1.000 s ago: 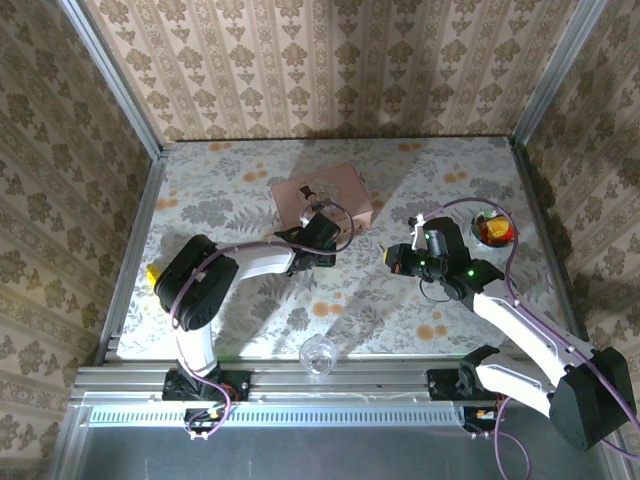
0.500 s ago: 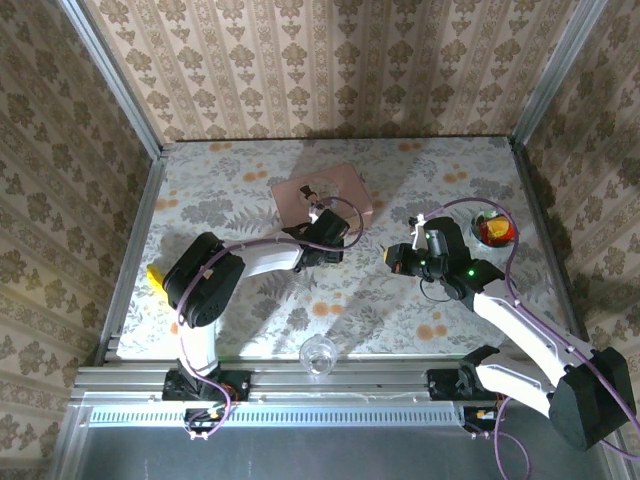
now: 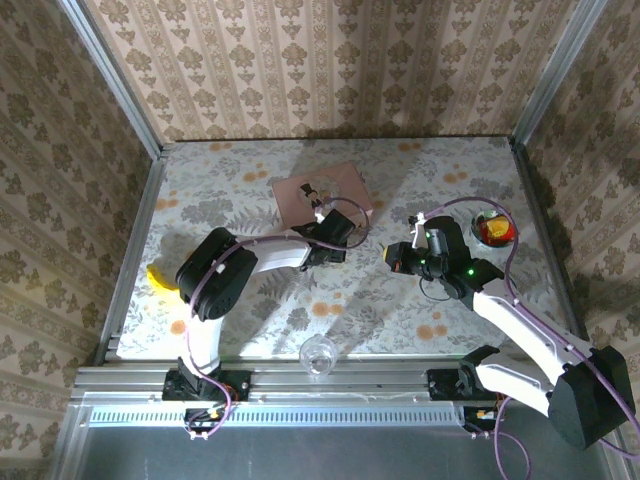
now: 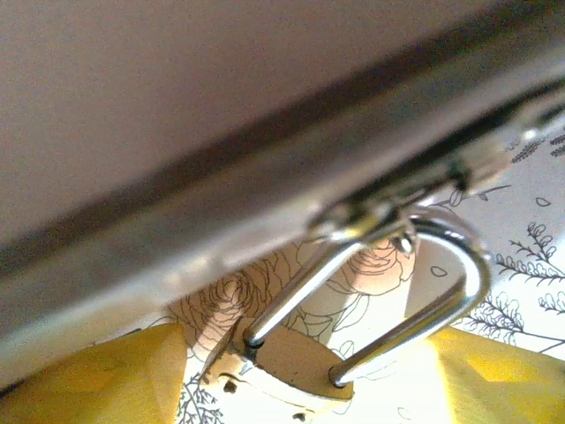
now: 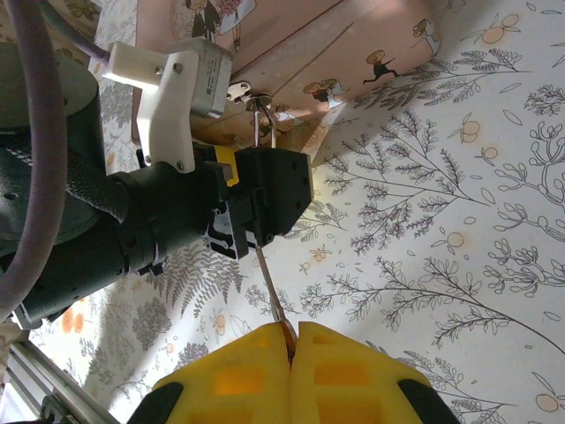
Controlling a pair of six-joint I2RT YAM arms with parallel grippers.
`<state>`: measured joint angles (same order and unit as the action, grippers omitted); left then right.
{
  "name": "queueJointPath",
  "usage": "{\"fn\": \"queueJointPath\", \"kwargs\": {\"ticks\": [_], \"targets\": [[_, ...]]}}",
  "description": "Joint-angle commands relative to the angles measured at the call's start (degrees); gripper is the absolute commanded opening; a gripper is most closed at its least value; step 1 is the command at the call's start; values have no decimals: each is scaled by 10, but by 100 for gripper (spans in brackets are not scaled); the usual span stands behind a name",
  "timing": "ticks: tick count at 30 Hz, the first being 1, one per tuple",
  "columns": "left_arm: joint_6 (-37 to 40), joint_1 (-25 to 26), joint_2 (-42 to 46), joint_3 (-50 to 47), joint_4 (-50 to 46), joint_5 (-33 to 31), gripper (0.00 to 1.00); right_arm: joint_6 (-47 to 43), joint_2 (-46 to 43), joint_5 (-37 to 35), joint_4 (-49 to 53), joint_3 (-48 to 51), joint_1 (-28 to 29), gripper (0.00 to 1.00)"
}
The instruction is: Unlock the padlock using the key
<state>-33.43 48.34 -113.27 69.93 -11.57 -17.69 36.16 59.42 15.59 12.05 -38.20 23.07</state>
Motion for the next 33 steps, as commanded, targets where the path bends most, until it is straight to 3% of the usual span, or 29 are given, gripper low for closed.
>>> {"fn": "queueJointPath", "kwargs": {"ticks": [1,6,10,21,33], "targets": [[28,-5,-8,25,-7,-25,68,-4,2,11,-13,-12,-2,0],[39,-6,-13,36,-10,-33,65,-3,3,13,-17,-10,-2,0],[35,-4,-12,36,-1,-47,55,-1,3,15,-19,-8,-2,0],[27,-1,-27,36,19,-55,53,-1,2,19,-19,-7,-2,0],[22,6,-14,18,33,-42,21,0,-2,18,-21,-2,-2,0]]}}
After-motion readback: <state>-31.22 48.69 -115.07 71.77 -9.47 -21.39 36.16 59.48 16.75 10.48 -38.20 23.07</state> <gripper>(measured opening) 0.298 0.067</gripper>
